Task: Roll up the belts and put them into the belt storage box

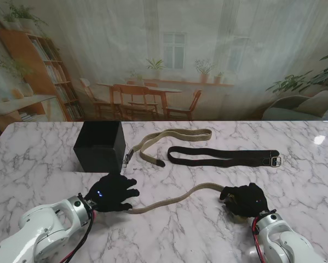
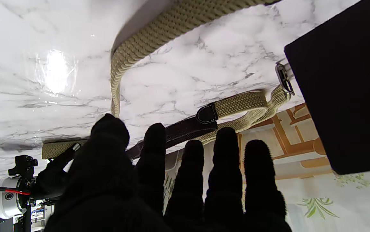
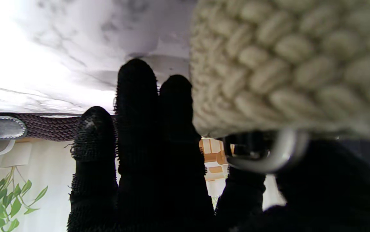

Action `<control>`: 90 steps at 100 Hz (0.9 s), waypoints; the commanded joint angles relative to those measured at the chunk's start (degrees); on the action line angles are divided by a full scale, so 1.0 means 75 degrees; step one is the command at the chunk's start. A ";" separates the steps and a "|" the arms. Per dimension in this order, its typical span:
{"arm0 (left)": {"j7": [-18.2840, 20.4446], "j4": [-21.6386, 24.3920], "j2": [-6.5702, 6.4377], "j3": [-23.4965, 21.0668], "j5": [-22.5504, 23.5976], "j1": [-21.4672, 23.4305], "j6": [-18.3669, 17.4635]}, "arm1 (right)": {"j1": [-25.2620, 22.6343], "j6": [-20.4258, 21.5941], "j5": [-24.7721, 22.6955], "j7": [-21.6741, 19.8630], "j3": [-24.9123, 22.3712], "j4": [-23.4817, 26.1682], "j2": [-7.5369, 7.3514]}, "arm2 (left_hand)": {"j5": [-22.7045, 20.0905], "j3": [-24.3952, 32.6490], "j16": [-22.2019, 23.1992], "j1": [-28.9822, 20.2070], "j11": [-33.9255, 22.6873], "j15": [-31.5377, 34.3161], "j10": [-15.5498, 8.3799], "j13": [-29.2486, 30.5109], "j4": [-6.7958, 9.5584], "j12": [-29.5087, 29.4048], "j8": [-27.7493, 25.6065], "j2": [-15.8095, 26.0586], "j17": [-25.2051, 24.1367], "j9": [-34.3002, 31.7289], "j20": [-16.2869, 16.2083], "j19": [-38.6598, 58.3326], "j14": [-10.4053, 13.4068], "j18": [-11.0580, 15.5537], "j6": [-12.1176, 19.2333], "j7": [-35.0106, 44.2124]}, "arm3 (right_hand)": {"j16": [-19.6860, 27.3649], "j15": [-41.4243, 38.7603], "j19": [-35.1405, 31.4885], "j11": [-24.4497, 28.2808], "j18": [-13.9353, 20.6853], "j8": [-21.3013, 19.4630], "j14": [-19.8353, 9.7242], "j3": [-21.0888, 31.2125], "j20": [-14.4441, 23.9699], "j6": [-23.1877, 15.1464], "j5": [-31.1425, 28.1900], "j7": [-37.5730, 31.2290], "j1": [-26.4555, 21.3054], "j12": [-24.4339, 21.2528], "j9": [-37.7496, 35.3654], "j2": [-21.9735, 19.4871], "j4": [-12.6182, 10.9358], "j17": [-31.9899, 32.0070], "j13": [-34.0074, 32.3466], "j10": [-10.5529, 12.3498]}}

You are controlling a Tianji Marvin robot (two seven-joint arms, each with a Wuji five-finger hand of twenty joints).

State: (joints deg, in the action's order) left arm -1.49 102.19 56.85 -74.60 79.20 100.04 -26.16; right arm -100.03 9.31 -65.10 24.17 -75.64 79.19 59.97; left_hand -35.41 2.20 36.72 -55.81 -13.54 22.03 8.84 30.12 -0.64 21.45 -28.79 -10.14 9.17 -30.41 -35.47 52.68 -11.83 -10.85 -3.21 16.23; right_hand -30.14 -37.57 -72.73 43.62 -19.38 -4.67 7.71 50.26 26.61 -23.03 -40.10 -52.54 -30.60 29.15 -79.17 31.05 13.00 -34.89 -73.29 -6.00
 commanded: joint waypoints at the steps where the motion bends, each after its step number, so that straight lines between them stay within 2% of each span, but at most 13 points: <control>1: -0.0014 0.0065 0.0008 -0.0036 0.0021 0.0075 -0.0026 | -0.0025 0.0107 -0.0005 -0.0092 0.0016 -0.0065 0.0027 | 0.0003 -0.0180 -0.0066 0.0012 0.0088 -0.0142 0.0108 -0.0113 0.0121 -0.0116 -0.0011 0.0277 -0.0104 0.0269 0.0069 -0.0180 -0.0040 -0.0105 -0.0128 -0.0024 | 0.0226 0.0305 -0.0054 0.0046 0.0158 0.0669 -0.0460 0.0411 -0.0127 0.0697 -0.0738 -0.0490 -0.0992 -0.0109 -0.0590 0.0338 0.0163 -0.0110 -0.0200 0.0753; 10: -0.0064 0.0074 0.0012 -0.0079 0.0021 0.0107 -0.0038 | -0.0010 0.0188 -0.0048 -0.0154 0.0001 -0.0058 0.0005 | -0.0015 -0.0195 -0.0082 0.0000 0.0093 -0.0134 0.0120 -0.0124 0.0118 -0.0138 -0.0177 0.0293 -0.0117 0.0286 0.0057 -0.0196 -0.0034 -0.0103 -0.0128 0.0077 | 0.0281 0.0476 -0.0012 -0.0084 0.0519 0.0758 -0.0692 0.0552 -0.0166 0.1523 -0.1500 -0.0692 -0.0632 -0.0251 -0.0591 0.0701 0.0238 -0.0283 -0.0194 0.0881; 14: -0.0081 0.0071 0.0012 -0.0085 0.0026 0.0110 -0.0041 | 0.0008 0.0203 -0.0096 -0.0136 0.0011 -0.0074 -0.0007 | -0.0054 -0.0200 -0.0083 0.0002 0.0082 -0.0129 0.0108 -0.0112 0.0116 -0.0136 -0.0205 0.0293 -0.0116 0.0259 0.0056 -0.0201 -0.0040 -0.0102 -0.0128 0.0098 | 0.0341 0.0607 -0.0017 -0.0188 0.0732 0.0574 -0.0847 0.0575 -0.0190 0.1987 -0.1707 -0.0886 -0.0372 -0.0344 -0.0600 0.0855 0.0282 -0.0413 -0.0212 0.0994; 21: -0.0073 0.0086 0.0013 -0.0095 0.0027 0.0118 -0.0042 | 0.0000 0.0209 -0.0120 -0.0196 -0.0002 -0.0045 -0.0014 | -0.0068 -0.0205 -0.0087 0.0009 0.0090 -0.0132 0.0104 -0.0116 0.0113 -0.0142 -0.0250 0.0312 -0.0126 0.0270 0.0055 -0.0212 -0.0036 -0.0114 -0.0126 0.0116 | 0.0494 0.0843 -0.0013 -0.0472 0.0989 0.0331 -0.0998 0.0539 -0.0245 0.2294 -0.1816 -0.0830 -0.0078 -0.0570 -0.0603 0.0991 0.0357 -0.0564 -0.0208 0.1113; 28: -0.0073 0.0093 0.0016 -0.0096 0.0017 0.0120 -0.0043 | -0.0011 0.0237 -0.0119 -0.0259 -0.0027 -0.0012 -0.0018 | -0.0088 -0.0216 -0.0088 0.0031 0.0090 -0.0131 0.0111 -0.0117 0.0106 -0.0143 -0.0285 0.0347 -0.0125 0.0263 0.0053 -0.0216 -0.0034 -0.0117 -0.0127 0.0128 | 0.0746 0.1012 -0.0034 -0.0760 0.1147 -0.0198 -0.1081 0.0286 -0.0327 0.2703 -0.2221 -0.0140 0.0306 -0.0796 -0.0611 0.0975 0.0344 -0.0652 -0.0212 0.1177; 30: -0.0071 0.0092 0.0017 -0.0094 0.0009 0.0119 -0.0043 | -0.0019 0.0248 -0.0114 -0.0295 -0.0040 0.0006 -0.0018 | -0.0089 -0.0218 -0.0089 0.0034 0.0092 -0.0132 0.0108 -0.0118 0.0105 -0.0144 -0.0292 0.0355 -0.0131 0.0266 0.0052 -0.0219 -0.0036 -0.0117 -0.0132 0.0129 | 0.0825 0.1059 -0.0038 -0.0827 0.1174 -0.0353 -0.1095 0.0266 -0.0349 0.2796 -0.2335 0.0151 0.0466 -0.0854 -0.0615 0.0941 0.0251 -0.0664 -0.0199 0.1182; 33: -0.0072 0.0087 0.0018 -0.0089 0.0000 0.0114 -0.0043 | -0.0047 0.0271 -0.0090 -0.0403 -0.0076 0.0064 -0.0016 | -0.0086 -0.0215 -0.0089 0.0029 0.0092 -0.0134 0.0114 -0.0124 0.0104 -0.0145 -0.0305 0.0374 -0.0137 0.0263 0.0051 -0.0222 -0.0043 -0.0116 -0.0135 0.0130 | 0.1024 0.1230 -0.0012 -0.1146 0.1233 -0.1026 -0.1118 0.0356 -0.0411 0.3001 -0.2508 0.0833 0.0892 -0.1058 -0.0617 0.0807 -0.0265 -0.0646 -0.0103 0.1159; 34: -0.0072 0.0086 0.0018 -0.0088 -0.0002 0.0113 -0.0043 | -0.0061 0.0280 -0.0075 -0.0460 -0.0093 0.0093 -0.0015 | -0.0084 -0.0218 -0.0090 0.0036 0.0093 -0.0135 0.0111 -0.0127 0.0102 -0.0145 -0.0309 0.0387 -0.0137 0.0263 0.0050 -0.0223 -0.0036 -0.0115 -0.0133 0.0129 | 0.1096 0.1283 -0.0011 -0.1248 0.1245 -0.1508 -0.1121 0.0331 -0.0435 0.3047 -0.2544 0.1105 0.0986 -0.1110 -0.0612 0.0762 -0.0424 -0.0634 -0.0068 0.1149; 36: -0.0068 0.0087 0.0018 -0.0087 -0.0007 0.0111 -0.0043 | -0.0097 0.0301 -0.0038 -0.0601 -0.0134 0.0165 -0.0013 | -0.0095 -0.0230 -0.0090 0.0056 0.0092 -0.0133 0.0105 -0.0121 0.0097 -0.0145 -0.0320 0.0403 -0.0138 0.0256 0.0049 -0.0224 -0.0034 -0.0114 -0.0128 0.0135 | 0.1175 0.1373 0.0008 -0.1430 0.1278 -0.1887 -0.1110 0.0287 -0.0463 0.3147 -0.2550 0.1335 0.1138 -0.1204 -0.0591 0.0702 -0.0528 -0.0613 0.0018 0.1134; 46: -0.0041 0.0091 0.0022 -0.0082 -0.0040 0.0104 -0.0047 | -0.0356 0.0465 0.0210 -0.1652 -0.0443 0.0700 -0.0020 | -0.0089 -0.0255 -0.0091 0.0098 0.0103 -0.0141 0.0113 -0.0140 0.0085 -0.0147 -0.0345 0.0479 -0.0165 0.0272 0.0049 -0.0246 -0.0034 -0.0116 -0.0130 0.0124 | 0.1829 0.2343 0.0349 -0.2726 0.1406 -0.2108 -0.1061 -0.0346 -0.0701 0.3821 -0.1774 0.2044 0.1834 -0.1788 -0.0029 0.0204 -0.0688 -0.0141 0.0769 0.0938; 64: -0.0020 0.0109 0.0024 -0.0100 -0.0037 0.0119 -0.0030 | -0.0712 0.0734 0.0826 -0.3489 -0.0921 0.1618 -0.0067 | -0.0116 -0.0285 -0.0098 0.0120 0.0123 -0.0159 0.0115 -0.0155 0.0079 -0.0150 -0.0385 0.0533 -0.0195 0.0277 0.0053 -0.0289 -0.0033 -0.0125 -0.0143 0.0126 | 0.2660 0.3270 0.0869 -0.3688 0.1573 -0.2200 -0.1081 -0.0745 -0.1136 0.4725 -0.0235 0.2846 0.2017 -0.2473 0.1360 -0.0018 -0.0902 0.0702 0.2038 0.0670; 75: -0.0006 0.0121 0.0025 -0.0127 -0.0039 0.0135 -0.0033 | -0.0809 0.0733 0.1063 -0.4506 -0.1100 0.2029 -0.0136 | -0.0126 -0.0295 -0.0101 0.0123 0.0128 -0.0168 0.0106 -0.0159 0.0079 -0.0150 -0.0404 0.0556 -0.0199 0.0262 0.0051 -0.0305 -0.0048 -0.0133 -0.0141 0.0125 | 0.3002 0.3890 0.1323 -0.4320 0.1732 -0.2204 -0.1188 -0.0376 -0.1335 0.5008 0.0604 0.3132 0.1951 -0.2811 0.1976 0.0084 -0.1012 0.1047 0.2569 0.0650; 90: 0.0009 0.0124 0.0029 -0.0166 -0.0053 0.0156 -0.0025 | -0.0829 0.0695 0.1250 -0.5315 -0.1203 0.2268 -0.0216 | -0.0136 -0.0303 -0.0102 0.0117 0.0140 -0.0174 0.0113 -0.0151 0.0080 -0.0149 -0.0423 0.0561 -0.0209 0.0254 0.0047 -0.0324 -0.0043 -0.0141 -0.0131 0.0118 | 0.3197 0.4328 0.1782 -0.5155 0.1923 -0.2236 -0.1310 0.0999 -0.1498 0.5172 0.1529 0.3326 0.1390 -0.3164 0.2524 0.0624 -0.1200 0.1397 0.3166 0.0681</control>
State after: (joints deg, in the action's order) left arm -2.38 102.81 56.97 -75.82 78.98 100.96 -26.34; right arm -105.38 14.74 -54.94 -15.86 -85.02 97.43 58.62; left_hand -35.41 0.80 36.57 -55.79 -13.54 22.02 8.84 30.12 -0.64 20.82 -31.46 -7.90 8.59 -30.41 -35.48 51.92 -11.83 -10.86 -3.22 16.75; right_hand -10.74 -17.53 -60.50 12.92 -7.38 -18.75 4.98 53.31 16.30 4.73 -27.90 -23.07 -18.26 7.00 -65.73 33.24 6.00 -25.63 -54.66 -7.06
